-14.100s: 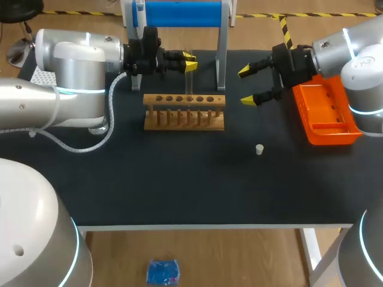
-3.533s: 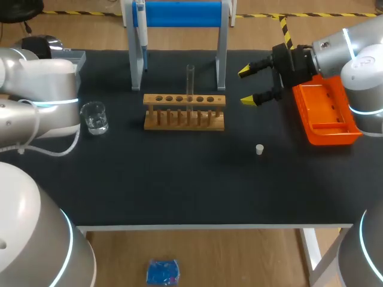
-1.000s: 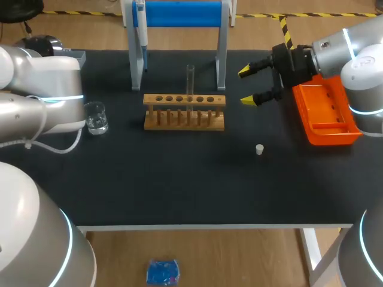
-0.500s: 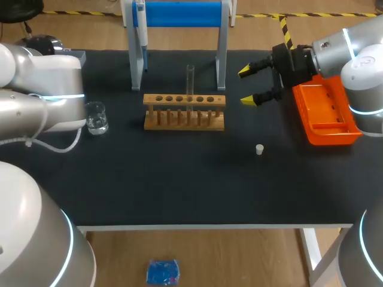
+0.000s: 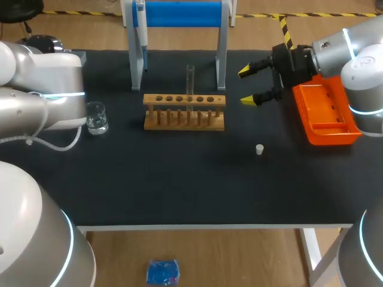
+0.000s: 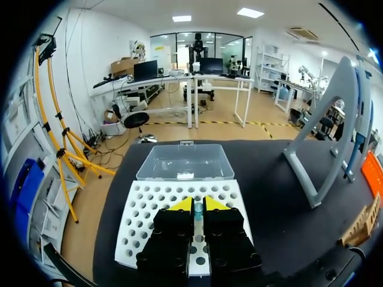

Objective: Invert the test tube, pick up the pipette, mount the tip to pipette, aspirate from beaker and dispense into the tube, eject the tip, return the pipette, and cap with the stopper.

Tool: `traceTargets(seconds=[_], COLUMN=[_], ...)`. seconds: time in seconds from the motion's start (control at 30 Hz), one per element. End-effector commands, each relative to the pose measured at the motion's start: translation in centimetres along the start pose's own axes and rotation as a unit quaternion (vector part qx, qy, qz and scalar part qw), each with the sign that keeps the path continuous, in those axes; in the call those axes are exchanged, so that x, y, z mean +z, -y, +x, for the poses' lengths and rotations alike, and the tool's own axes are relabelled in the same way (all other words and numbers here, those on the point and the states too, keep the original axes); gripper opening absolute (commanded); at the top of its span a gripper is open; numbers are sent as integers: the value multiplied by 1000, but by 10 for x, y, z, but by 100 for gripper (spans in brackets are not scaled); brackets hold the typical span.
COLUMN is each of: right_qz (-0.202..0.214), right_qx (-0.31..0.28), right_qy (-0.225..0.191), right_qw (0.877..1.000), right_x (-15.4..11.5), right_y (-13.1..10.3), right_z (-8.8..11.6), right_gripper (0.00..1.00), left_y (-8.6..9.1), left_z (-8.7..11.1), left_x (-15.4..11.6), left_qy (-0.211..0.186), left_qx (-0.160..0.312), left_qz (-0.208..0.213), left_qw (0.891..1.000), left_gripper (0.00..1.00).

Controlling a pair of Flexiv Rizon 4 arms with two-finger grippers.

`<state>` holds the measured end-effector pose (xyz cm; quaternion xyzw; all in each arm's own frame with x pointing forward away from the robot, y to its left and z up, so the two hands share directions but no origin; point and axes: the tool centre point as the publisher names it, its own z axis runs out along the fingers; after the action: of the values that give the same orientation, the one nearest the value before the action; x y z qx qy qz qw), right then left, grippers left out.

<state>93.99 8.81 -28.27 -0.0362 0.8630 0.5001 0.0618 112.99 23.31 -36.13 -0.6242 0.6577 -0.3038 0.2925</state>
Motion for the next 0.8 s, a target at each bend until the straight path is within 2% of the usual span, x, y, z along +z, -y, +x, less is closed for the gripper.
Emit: traceTargets(seconds=[0.03,0.8], right_qz=[1,1], right_qx=[0,0], right_qy=[0,0], right_qw=[1000,1000], right_x=[-1,-1], right_y=[0,0], right_z=[0,0], right_gripper=[100,100], left_y=[1,40], left_z=[1,8], left_x=[-4,-45], left_qy=[1,16], left_qx=[1,33], left_qz=[0,35], left_qw=[1000,999], left_gripper=[0,0])
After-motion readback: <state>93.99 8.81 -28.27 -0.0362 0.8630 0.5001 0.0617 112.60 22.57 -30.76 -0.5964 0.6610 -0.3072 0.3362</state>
